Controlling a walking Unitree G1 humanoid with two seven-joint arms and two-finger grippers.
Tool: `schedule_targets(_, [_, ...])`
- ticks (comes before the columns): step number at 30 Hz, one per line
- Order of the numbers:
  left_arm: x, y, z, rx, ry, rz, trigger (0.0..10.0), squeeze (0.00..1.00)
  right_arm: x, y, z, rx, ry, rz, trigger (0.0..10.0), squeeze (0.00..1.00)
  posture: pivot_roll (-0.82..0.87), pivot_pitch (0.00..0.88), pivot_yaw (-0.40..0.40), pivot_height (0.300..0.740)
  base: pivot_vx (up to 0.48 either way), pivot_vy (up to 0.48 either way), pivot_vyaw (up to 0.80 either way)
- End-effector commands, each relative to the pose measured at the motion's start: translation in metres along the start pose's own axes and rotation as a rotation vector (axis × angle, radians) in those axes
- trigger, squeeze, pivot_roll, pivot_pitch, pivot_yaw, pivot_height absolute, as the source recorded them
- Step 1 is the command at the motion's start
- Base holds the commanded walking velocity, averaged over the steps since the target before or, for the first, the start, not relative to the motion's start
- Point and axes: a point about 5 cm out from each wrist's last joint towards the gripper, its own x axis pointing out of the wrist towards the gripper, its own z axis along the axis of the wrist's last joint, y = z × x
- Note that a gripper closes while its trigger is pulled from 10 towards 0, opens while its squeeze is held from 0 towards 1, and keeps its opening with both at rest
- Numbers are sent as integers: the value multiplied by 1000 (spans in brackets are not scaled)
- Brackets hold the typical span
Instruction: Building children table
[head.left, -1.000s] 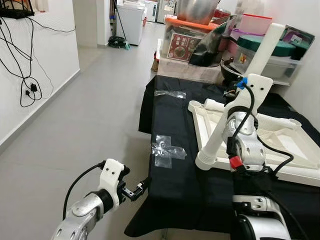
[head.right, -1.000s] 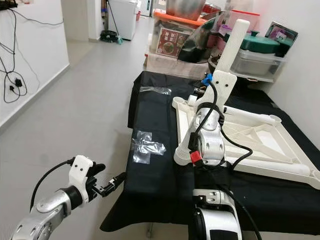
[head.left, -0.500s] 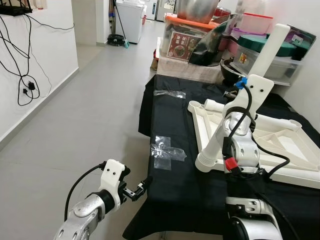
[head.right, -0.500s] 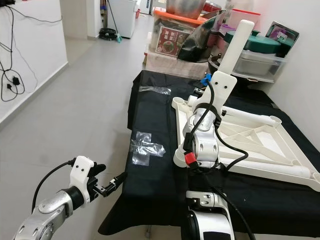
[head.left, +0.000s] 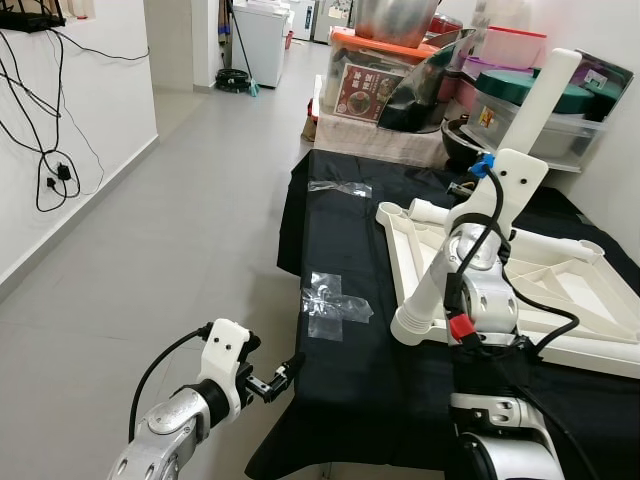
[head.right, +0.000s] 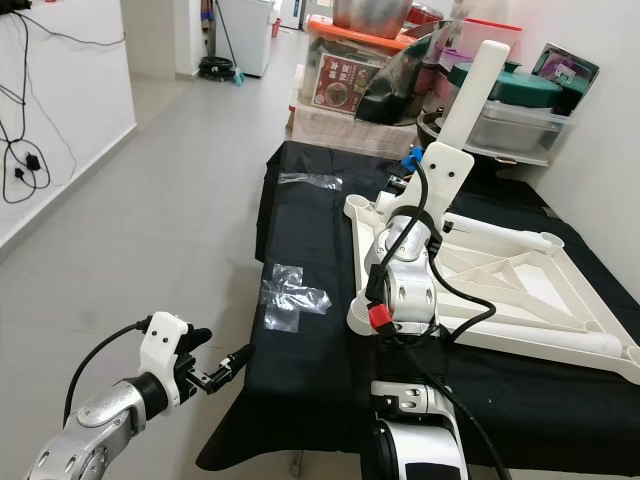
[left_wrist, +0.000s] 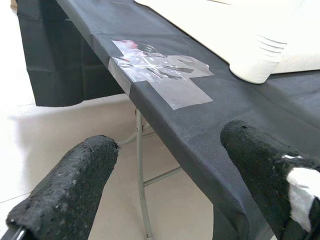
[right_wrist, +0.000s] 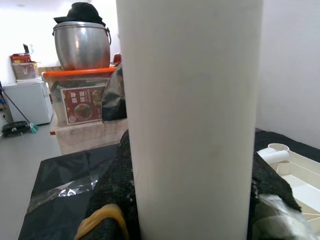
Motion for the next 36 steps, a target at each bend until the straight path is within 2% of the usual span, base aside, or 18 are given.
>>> schedule_targets(1, [2,-2,-1,5,7,-14,10000,0,-4,-17,-48,-15,239,-73,10000,0,-39,0,-135,740,0,0,0])
schedule_targets(6, [2,-2,-1,5,9,-16,10000,0,-4,-16,-44,-8,233,-61,10000,0,-39,0,-133,740,0,0,0])
schedule_targets(23, [2,-1,-1,8,9,-21,10000,0,-4,-8,-13,28,115,-10,10000,0,-41,0,-127,740,0,0,0])
schedule_targets(36, [0,-1,-1,11,14,-23,10000,0,-6,-2,0,55,73,31,10000,0,-37,0,-123,740,0,0,0])
